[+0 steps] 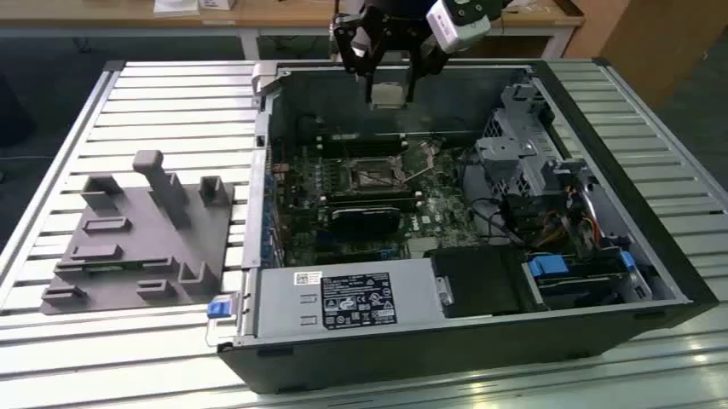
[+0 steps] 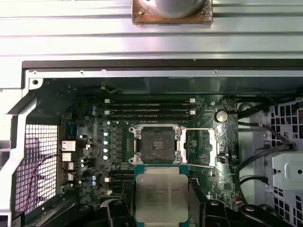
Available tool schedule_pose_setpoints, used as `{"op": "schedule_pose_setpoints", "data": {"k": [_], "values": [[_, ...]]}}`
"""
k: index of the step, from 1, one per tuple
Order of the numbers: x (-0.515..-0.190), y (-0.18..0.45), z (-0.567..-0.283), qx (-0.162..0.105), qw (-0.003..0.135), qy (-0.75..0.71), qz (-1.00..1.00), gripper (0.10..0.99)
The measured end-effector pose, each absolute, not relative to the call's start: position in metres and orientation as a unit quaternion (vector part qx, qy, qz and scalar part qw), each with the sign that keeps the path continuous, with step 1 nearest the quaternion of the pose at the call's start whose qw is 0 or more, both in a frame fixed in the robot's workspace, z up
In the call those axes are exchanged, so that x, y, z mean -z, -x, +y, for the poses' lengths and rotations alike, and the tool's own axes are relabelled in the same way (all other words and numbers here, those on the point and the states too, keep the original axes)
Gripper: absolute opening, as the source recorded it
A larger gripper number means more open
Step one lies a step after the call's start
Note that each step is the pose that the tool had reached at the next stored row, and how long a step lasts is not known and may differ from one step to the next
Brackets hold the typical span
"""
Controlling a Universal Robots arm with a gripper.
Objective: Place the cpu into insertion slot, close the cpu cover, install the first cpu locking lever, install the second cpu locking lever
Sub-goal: 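Place the cpu into insertion slot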
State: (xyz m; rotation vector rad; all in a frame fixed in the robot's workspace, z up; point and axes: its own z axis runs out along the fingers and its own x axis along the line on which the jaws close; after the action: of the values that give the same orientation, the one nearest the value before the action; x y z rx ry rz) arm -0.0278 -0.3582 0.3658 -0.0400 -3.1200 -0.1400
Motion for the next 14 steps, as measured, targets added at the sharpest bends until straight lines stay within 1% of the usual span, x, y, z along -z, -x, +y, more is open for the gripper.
{"op": "schedule_pose_setpoints", "data": {"k": [14], "values": [[-0.3657, 0.0279, -0.3582, 0.045, 0.008, 0.038, -0.998, 0.541]]}}
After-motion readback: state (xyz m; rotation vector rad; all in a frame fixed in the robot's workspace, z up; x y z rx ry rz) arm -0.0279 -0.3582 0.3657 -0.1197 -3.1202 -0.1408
